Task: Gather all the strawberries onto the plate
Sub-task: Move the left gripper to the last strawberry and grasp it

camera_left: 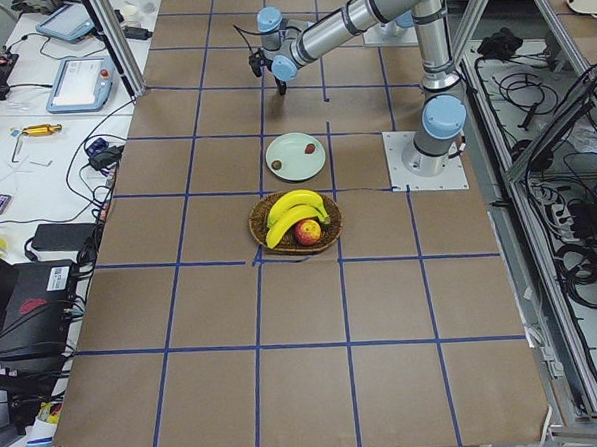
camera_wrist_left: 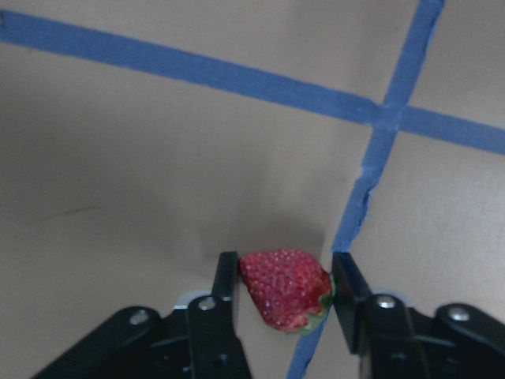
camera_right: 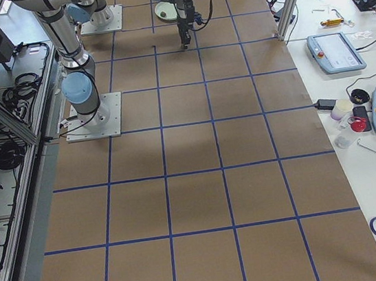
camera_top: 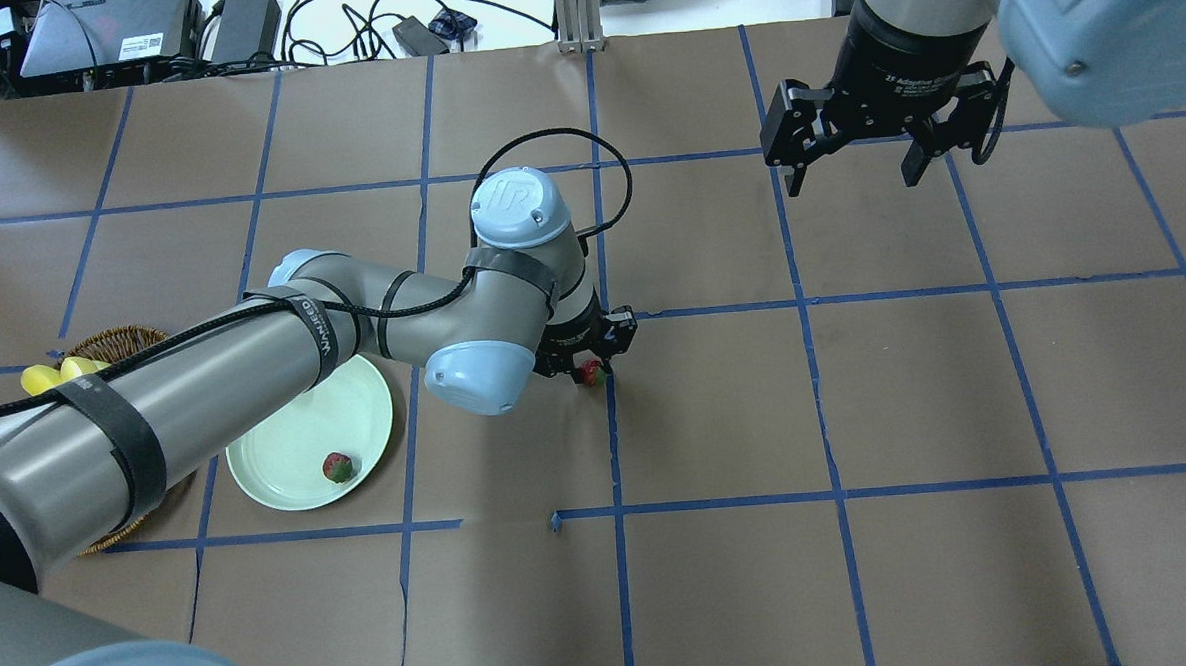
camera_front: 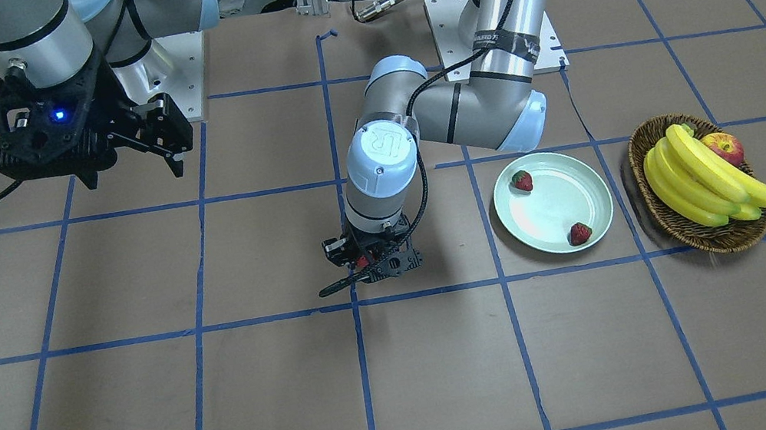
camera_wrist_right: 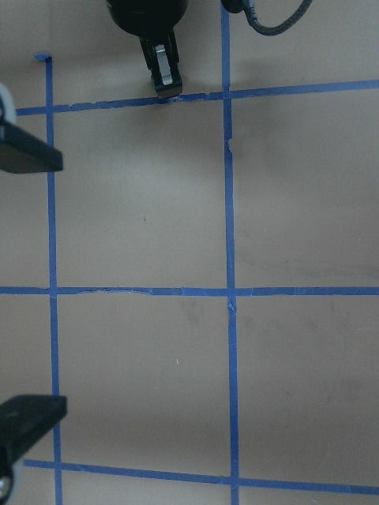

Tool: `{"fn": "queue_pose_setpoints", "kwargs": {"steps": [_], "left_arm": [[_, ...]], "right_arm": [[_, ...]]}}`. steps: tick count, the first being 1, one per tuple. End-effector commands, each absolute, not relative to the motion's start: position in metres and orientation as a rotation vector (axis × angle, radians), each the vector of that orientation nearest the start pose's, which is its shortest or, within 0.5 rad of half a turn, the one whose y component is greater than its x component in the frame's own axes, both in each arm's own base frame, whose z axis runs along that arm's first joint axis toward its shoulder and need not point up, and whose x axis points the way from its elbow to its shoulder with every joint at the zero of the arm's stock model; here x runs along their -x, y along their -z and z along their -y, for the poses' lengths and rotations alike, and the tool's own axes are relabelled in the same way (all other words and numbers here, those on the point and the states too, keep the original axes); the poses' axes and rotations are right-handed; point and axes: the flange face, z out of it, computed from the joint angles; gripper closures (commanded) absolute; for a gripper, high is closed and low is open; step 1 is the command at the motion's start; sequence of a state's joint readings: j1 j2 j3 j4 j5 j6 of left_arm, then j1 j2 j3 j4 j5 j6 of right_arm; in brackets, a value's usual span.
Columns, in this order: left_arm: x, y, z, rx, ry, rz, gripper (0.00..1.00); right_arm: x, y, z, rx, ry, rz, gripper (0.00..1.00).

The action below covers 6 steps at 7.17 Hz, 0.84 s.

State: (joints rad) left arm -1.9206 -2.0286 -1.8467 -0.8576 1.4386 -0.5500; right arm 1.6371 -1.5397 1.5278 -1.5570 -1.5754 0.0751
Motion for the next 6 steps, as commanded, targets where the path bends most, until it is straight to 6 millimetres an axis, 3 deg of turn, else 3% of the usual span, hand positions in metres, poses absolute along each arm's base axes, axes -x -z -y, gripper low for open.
{"fn": "queue_pose_setpoints", "kwargs": {"steps": [1, 3, 4, 6], "left_arm": [[0.317, -0.197, 0.491, 0.169, -0.070, -3.164, 1.00], [0.233, -0.228, 0.499, 0.051, -0.194, -3.040, 1.00], [0.188, -0.231, 0.500, 0.006, -0.242, -3.012, 1.00], [0.111, -0.211, 0.475, -0.068, -0.354, -2.973, 1.00]], "right_arm": [[-0.167, -0.492, 0.495, -0.012, -0.004, -3.146, 0.00], [-0.167, -0.492, 0.495, -0.012, -0.004, -3.146, 0.00], [-0.167, -0.492, 0.495, -0.012, -0.004, -3.146, 0.00], [-0.167, -0.492, 0.495, -0.012, -0.002, -3.146, 0.00]]}}
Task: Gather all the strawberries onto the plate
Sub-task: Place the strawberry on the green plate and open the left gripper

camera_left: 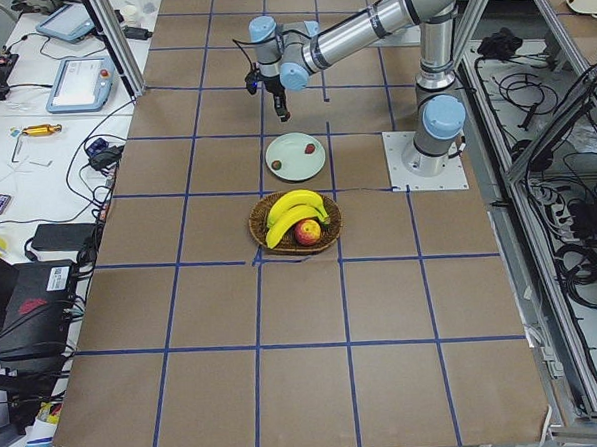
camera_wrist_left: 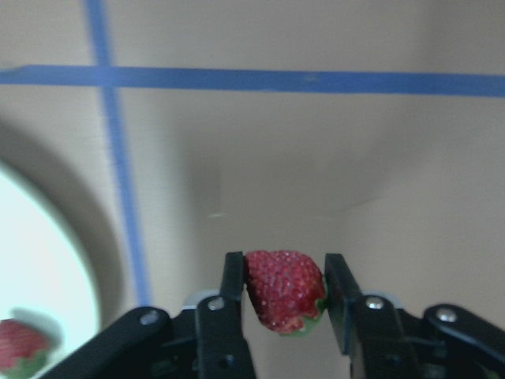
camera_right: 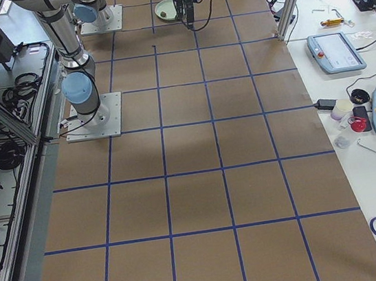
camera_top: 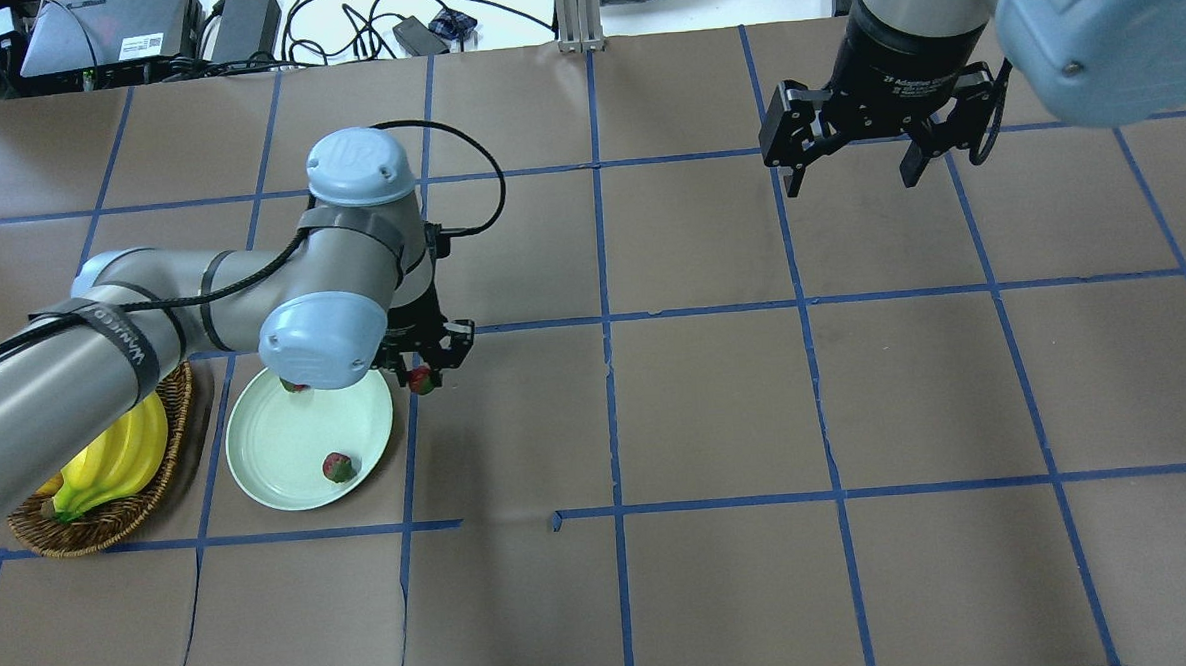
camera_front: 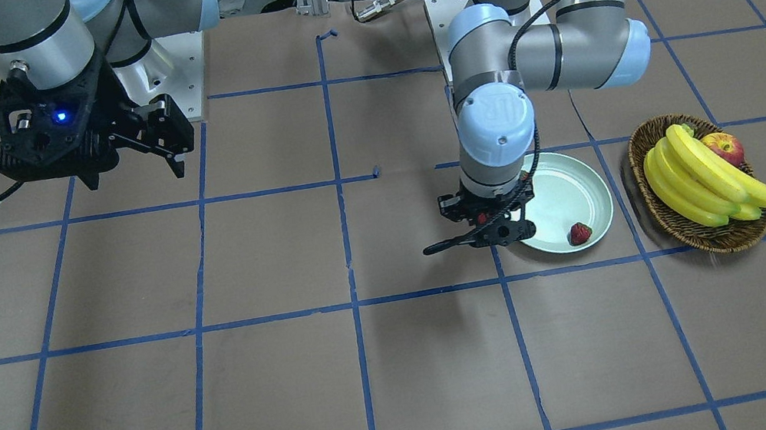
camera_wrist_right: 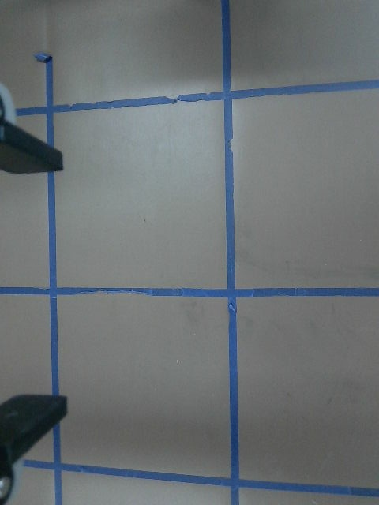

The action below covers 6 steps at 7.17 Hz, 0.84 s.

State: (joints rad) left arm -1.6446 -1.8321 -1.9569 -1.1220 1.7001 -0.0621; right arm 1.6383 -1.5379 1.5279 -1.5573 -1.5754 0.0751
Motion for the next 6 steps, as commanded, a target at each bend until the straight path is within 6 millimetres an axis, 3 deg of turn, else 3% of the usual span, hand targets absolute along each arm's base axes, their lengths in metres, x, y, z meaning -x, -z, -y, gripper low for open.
{"fn": "queue_pose_setpoints", "kwargs": {"steps": [1, 2, 3, 4, 6], "left_arm": [[0.096, -0.209, 0.475, -0.040, -0.349, -2.980, 1.00], [0.095, -0.209, 0.475, -0.032, -0.347, -2.985, 0.37], [0.095, -0.219, 0.479, -0.028, -0.310, -2.980, 0.00], [0.097, -0.237, 0.482, -0.021, -0.242, -2.981, 0.00], [0.113, -0.340, 0.523, -0.024, 0.044, -3.054, 0.00]], "right_arm": [[-0.167, -0.490, 0.496, -0.012, -0.006, -3.148, 0.00], [-0.167, -0.490, 0.497, -0.012, -0.002, -3.148, 0.00], [-0.166, -0.486, 0.501, -0.012, 0.005, -3.147, 0.00], [-0.166, -0.486, 0.503, -0.022, 0.027, -3.146, 0.00], [-0.165, -0.491, 0.500, -0.027, 0.042, -3.151, 0.00]]}}
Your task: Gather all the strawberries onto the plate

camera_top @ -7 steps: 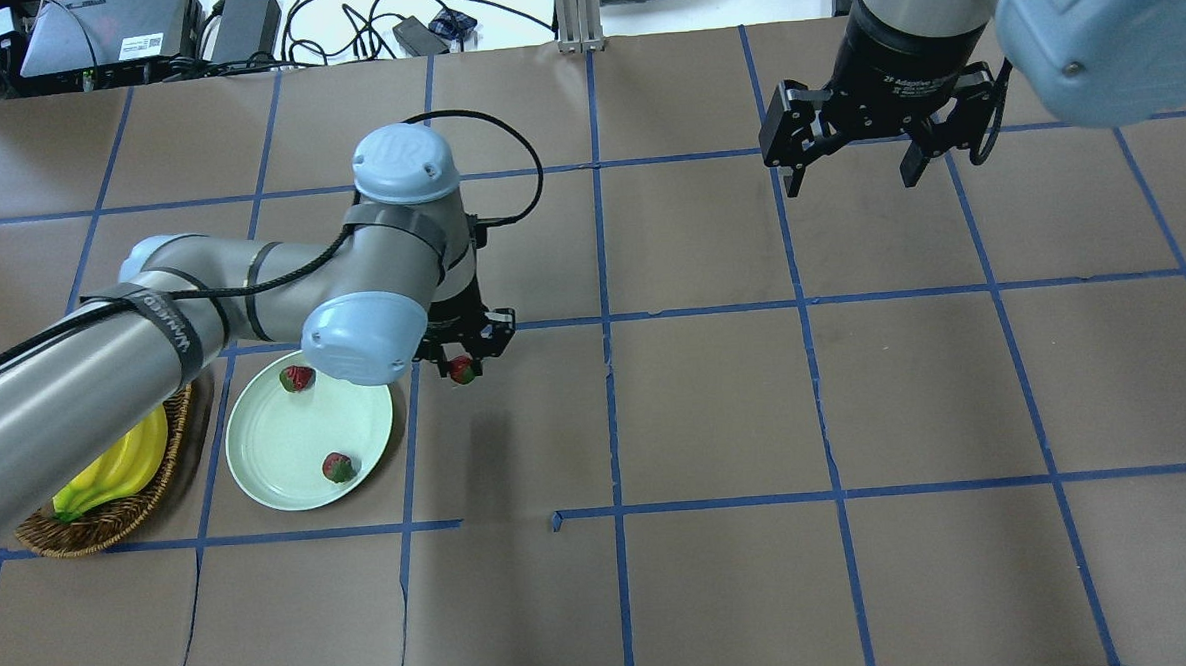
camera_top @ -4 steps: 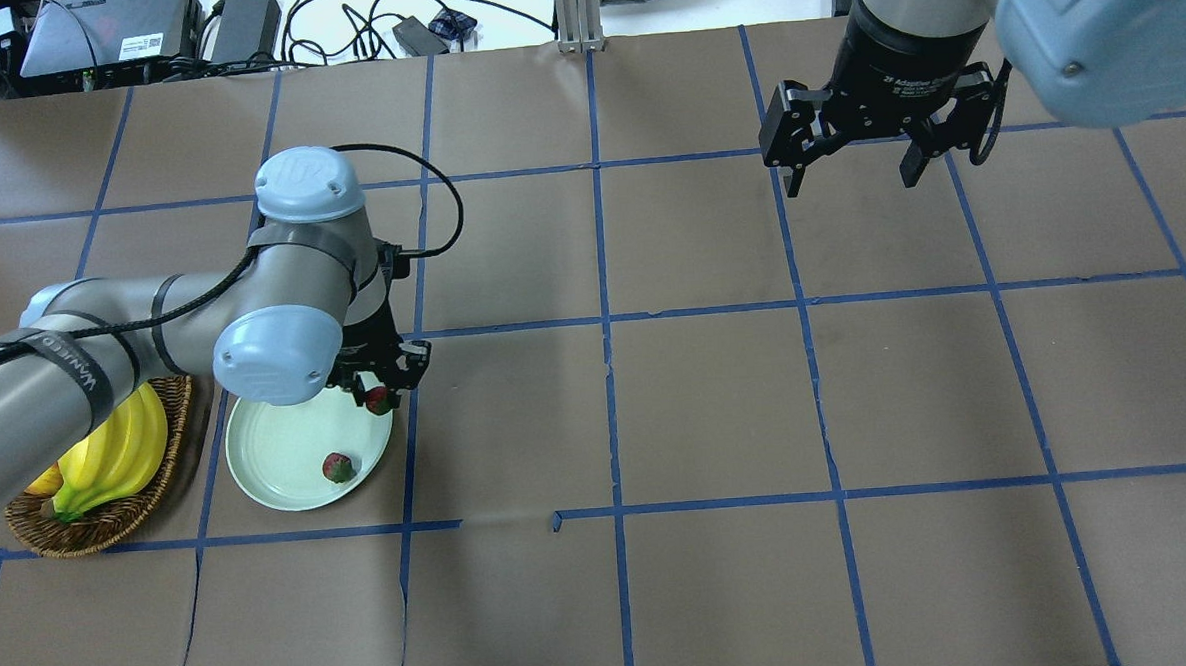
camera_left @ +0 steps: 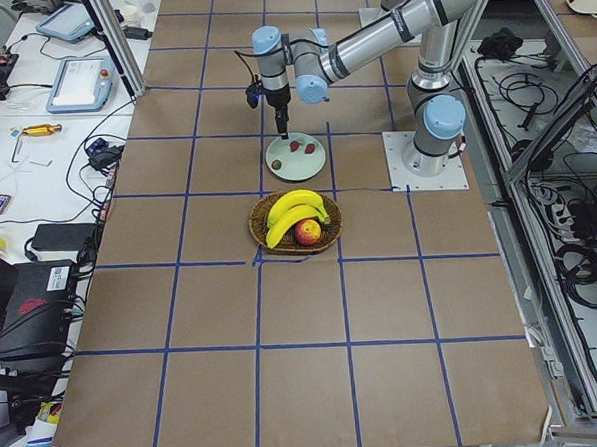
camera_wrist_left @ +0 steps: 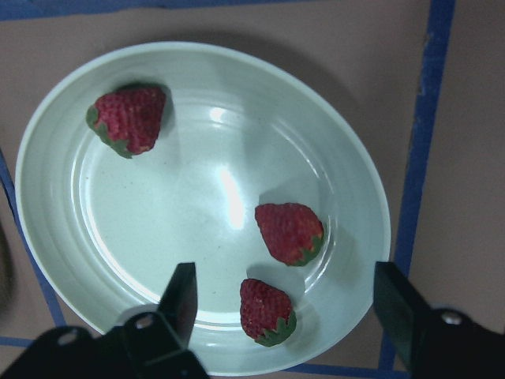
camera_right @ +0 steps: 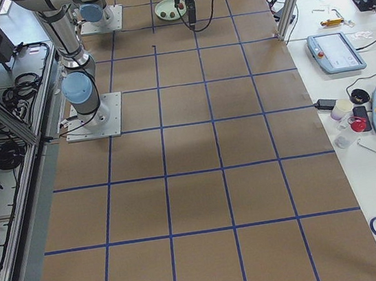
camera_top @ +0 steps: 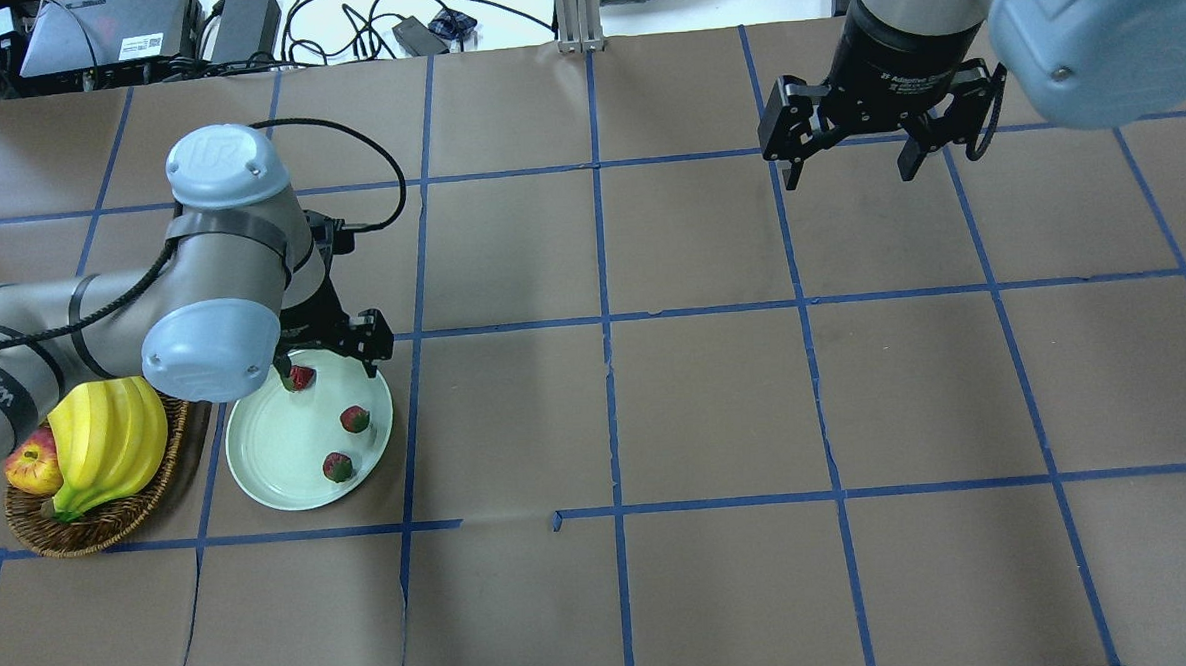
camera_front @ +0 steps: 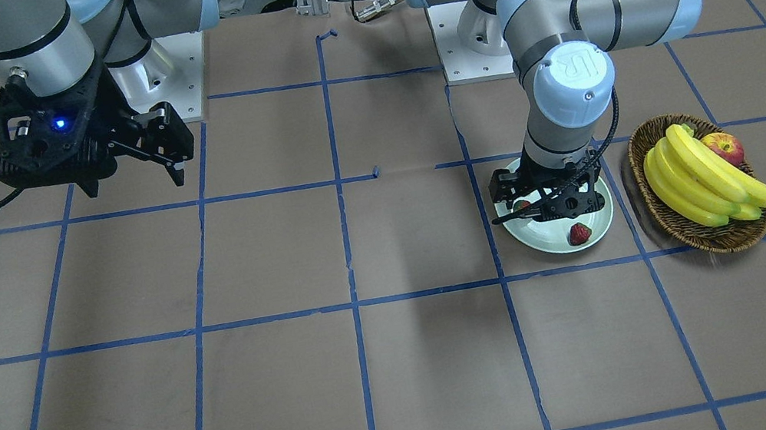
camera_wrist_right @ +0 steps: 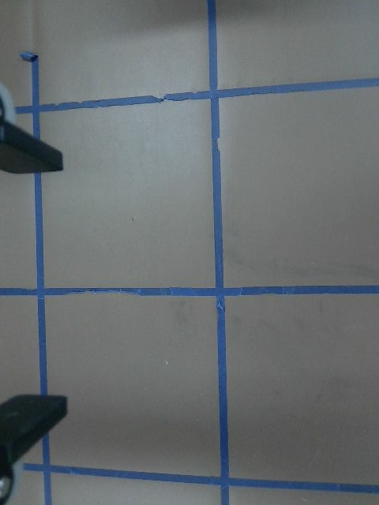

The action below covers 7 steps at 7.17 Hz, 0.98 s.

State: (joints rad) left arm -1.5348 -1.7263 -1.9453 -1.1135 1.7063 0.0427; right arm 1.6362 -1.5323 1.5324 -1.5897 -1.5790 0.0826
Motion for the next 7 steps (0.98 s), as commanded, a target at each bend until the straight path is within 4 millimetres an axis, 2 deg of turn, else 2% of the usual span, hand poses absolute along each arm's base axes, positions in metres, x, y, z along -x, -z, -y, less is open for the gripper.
{"fn": "queue_pose_setpoints", "kwargs": {"steps": [1, 2, 3, 4, 6, 7], "left_arm": [[0.133, -0.402, 0.531, -0.068, 0.047, -3.106, 0.00], [0.139, -0.455, 0.536, -0.052, 0.074, -3.111, 0.00], [0.148, -0.490, 0.539, -0.009, 0.170, -3.157, 0.00], [0.154, -0.499, 0.533, -0.027, 0.191, -3.168, 0.00], [0.155, -0.516, 0.519, -0.044, 0.237, -3.157, 0.00], [0.154, -0.520, 0.514, -0.050, 0.244, -3.152, 0.00]], "right_arm": [[-0.165, -0.494, 0.500, -0.027, 0.050, -3.153, 0.00], [-0.165, -0.500, 0.504, -0.025, 0.079, -3.155, 0.00], [-0.164, -0.498, 0.502, -0.025, 0.073, -3.160, 0.00], [-0.164, -0.494, 0.501, -0.020, 0.061, -3.163, 0.00], [-0.164, -0.513, 0.500, -0.023, 0.118, -3.155, 0.00], [-0.164, -0.508, 0.502, -0.023, 0.104, -3.158, 0.00]]}}
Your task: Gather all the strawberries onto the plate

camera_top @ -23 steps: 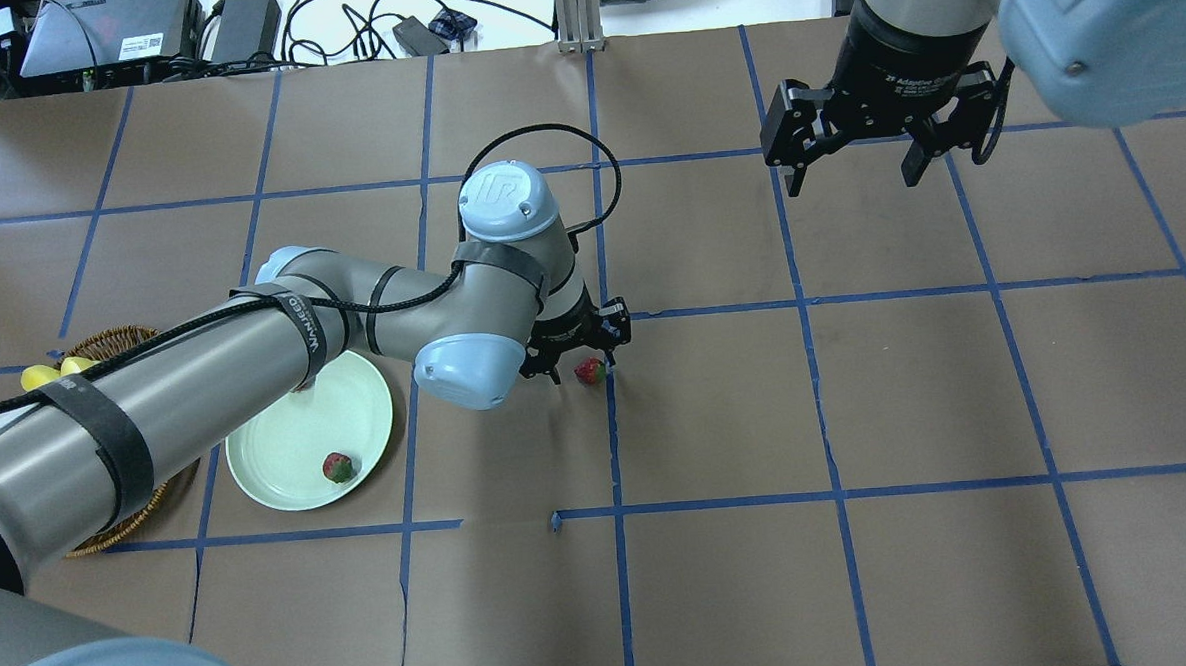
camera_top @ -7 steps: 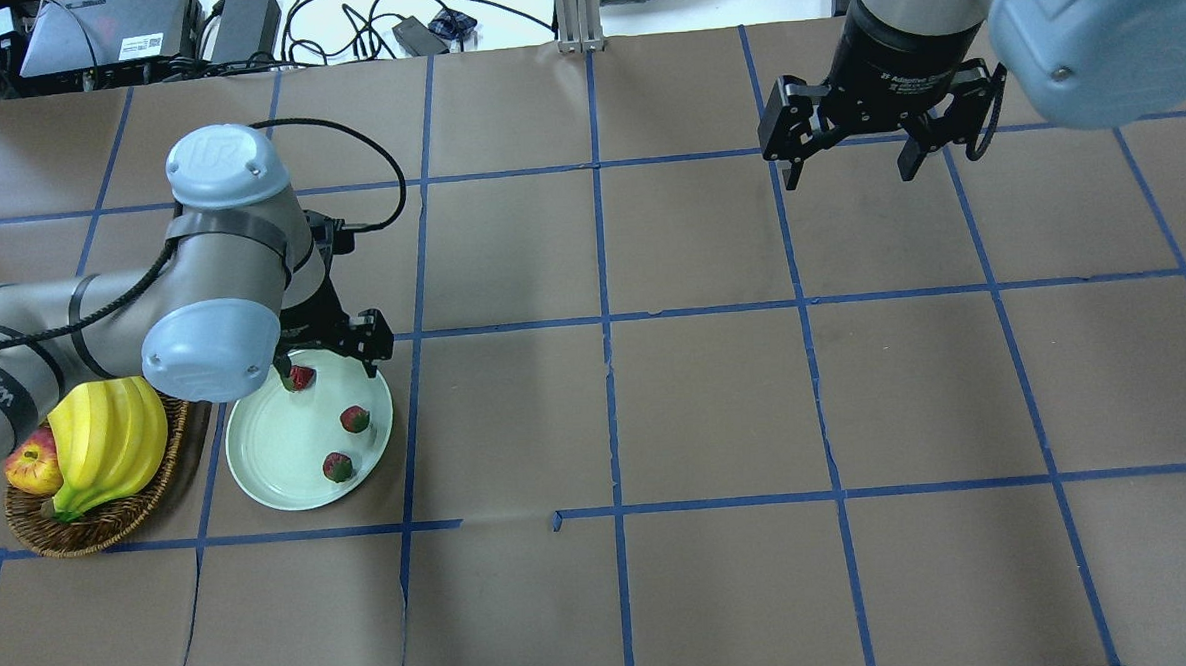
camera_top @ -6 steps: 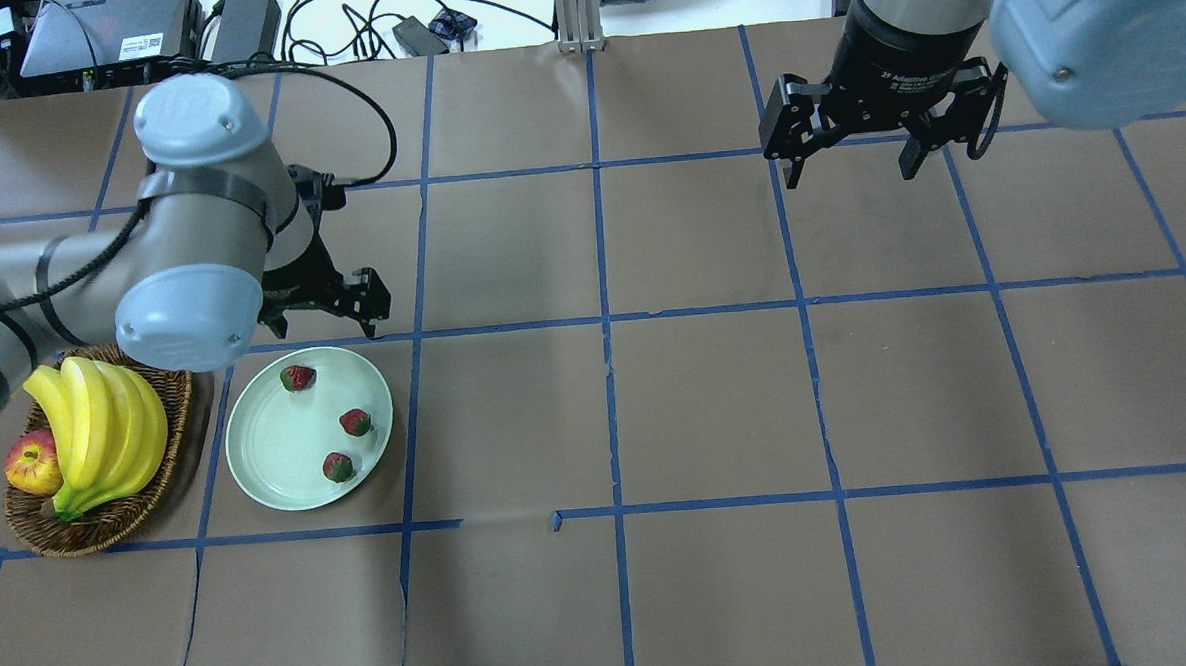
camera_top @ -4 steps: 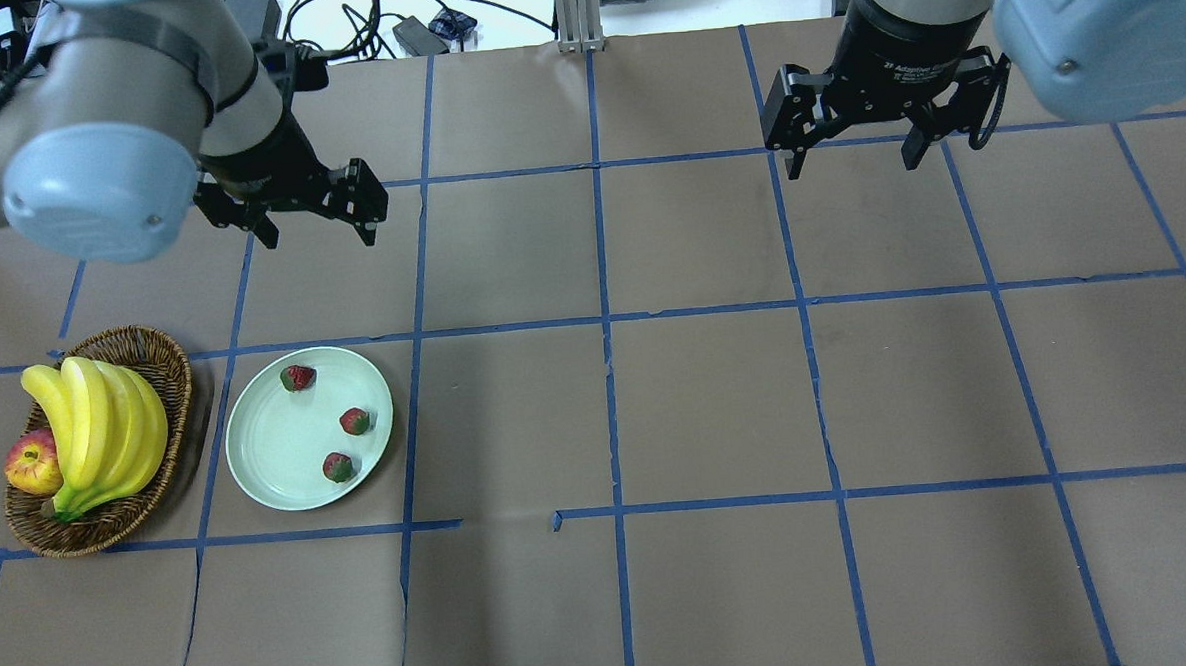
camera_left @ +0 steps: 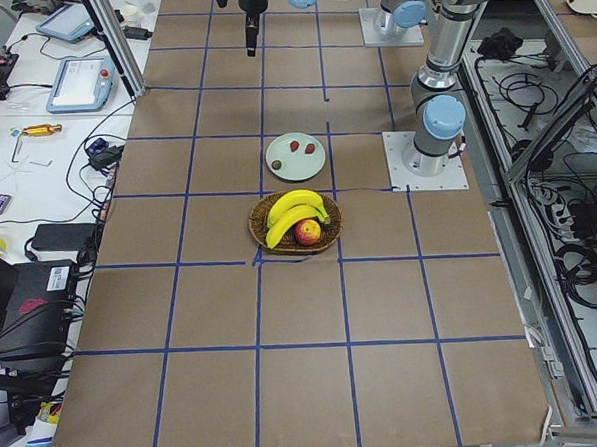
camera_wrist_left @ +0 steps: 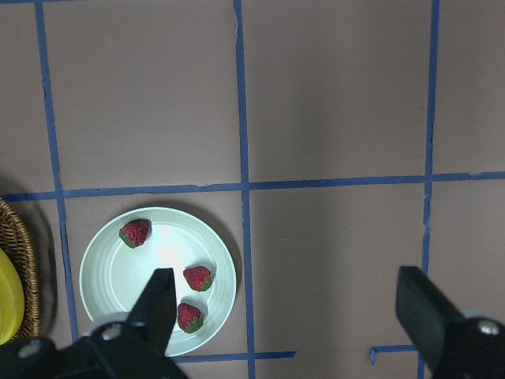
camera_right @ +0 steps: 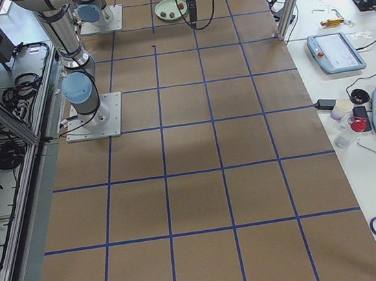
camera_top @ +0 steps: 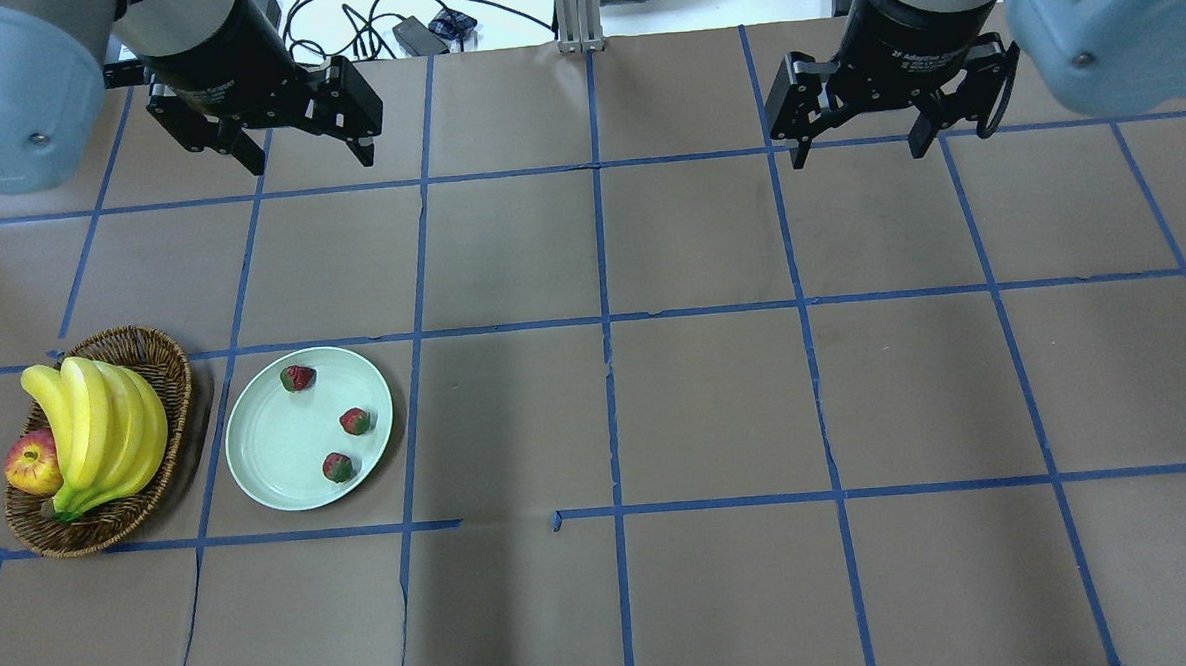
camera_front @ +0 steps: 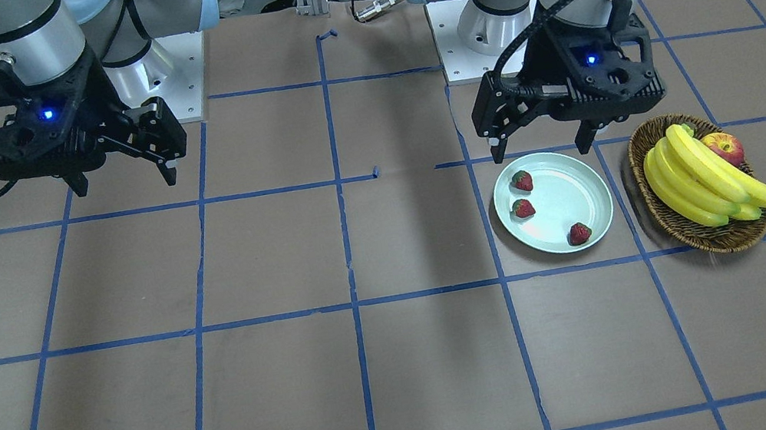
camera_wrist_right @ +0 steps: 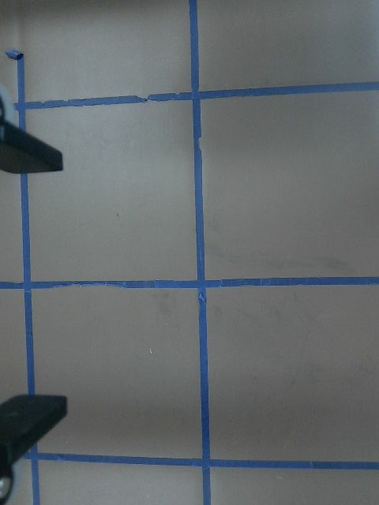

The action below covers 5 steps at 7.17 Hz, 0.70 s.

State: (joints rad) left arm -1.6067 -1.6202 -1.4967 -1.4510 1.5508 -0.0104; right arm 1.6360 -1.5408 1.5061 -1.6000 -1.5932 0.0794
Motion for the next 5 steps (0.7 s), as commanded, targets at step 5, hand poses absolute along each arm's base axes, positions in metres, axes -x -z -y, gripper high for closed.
{"fn": "queue_pose_setpoints", "kwargs": {"steps": [5], "left_arm": [[0.151, -0.502, 0.505, -0.032, 0.197, -3.126, 0.00]], "right_arm": [[-0.165, -0.513, 0.518, -0.038, 0.251, -3.135, 0.00]]}}
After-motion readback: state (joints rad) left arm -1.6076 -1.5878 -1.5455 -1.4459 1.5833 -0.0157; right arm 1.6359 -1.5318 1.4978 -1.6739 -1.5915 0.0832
